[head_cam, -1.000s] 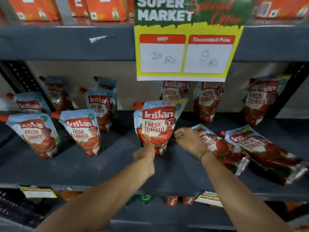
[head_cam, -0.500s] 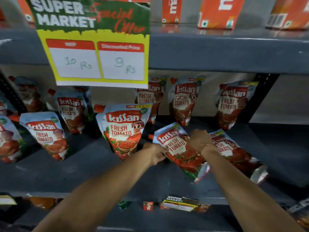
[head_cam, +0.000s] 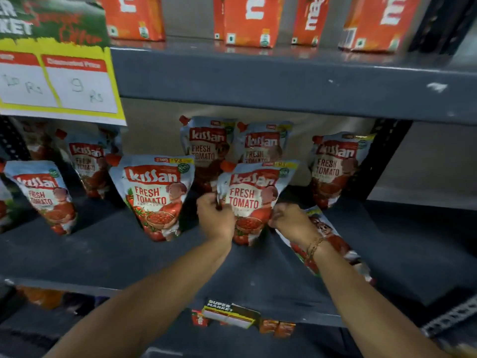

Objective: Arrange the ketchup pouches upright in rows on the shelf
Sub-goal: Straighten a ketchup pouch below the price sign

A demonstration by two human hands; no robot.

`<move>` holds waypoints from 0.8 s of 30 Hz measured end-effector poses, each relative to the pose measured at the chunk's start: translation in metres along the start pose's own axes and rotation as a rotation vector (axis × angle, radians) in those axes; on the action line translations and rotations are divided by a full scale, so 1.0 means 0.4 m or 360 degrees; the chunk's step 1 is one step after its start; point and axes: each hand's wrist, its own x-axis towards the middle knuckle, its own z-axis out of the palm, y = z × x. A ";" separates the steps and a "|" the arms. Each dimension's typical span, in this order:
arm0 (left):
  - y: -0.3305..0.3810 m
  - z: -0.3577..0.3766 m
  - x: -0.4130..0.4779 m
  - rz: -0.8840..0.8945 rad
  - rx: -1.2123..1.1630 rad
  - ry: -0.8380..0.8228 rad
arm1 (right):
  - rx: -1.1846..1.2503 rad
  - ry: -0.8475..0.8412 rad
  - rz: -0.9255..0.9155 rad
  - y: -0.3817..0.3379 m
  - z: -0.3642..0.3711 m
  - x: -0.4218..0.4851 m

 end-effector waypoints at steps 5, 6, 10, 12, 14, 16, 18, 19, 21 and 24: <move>-0.038 0.116 -0.129 -0.1150 -0.0138 -0.0283 | -0.0647 0.0074 0.0509 0.130 -0.108 -0.001; -0.036 0.133 -0.151 -0.1240 -0.0135 -0.0523 | -0.0682 -0.0038 0.0618 0.149 -0.117 -0.008; -0.007 0.195 -0.213 -0.1268 -0.0063 -0.1013 | -0.0484 -0.0039 0.0591 0.184 -0.146 -0.036; -0.006 0.216 -0.213 -0.1139 0.0019 -0.0993 | -0.0414 0.0118 0.0560 0.184 -0.151 -0.051; -0.003 0.237 -0.209 -0.0902 0.0015 -0.0969 | -0.0253 0.0353 0.0469 0.195 -0.165 -0.067; 0.018 0.250 -0.210 -0.0527 -0.0005 -0.0952 | -0.0016 0.0665 0.0260 0.206 -0.187 -0.089; 0.036 0.252 -0.214 -0.0121 -0.0039 -0.0983 | 0.0278 0.0932 0.0011 0.212 -0.198 -0.108; 0.036 0.251 -0.217 0.0014 -0.0082 -0.1021 | 0.0412 0.1012 -0.0087 0.216 -0.198 -0.120; 0.026 0.250 -0.225 0.0114 -0.0184 -0.1081 | 0.0687 0.1043 -0.0145 0.233 -0.184 -0.137; 0.013 0.255 -0.241 -0.0004 -0.0370 -0.1088 | 0.1572 0.0992 0.0097 0.266 -0.182 -0.132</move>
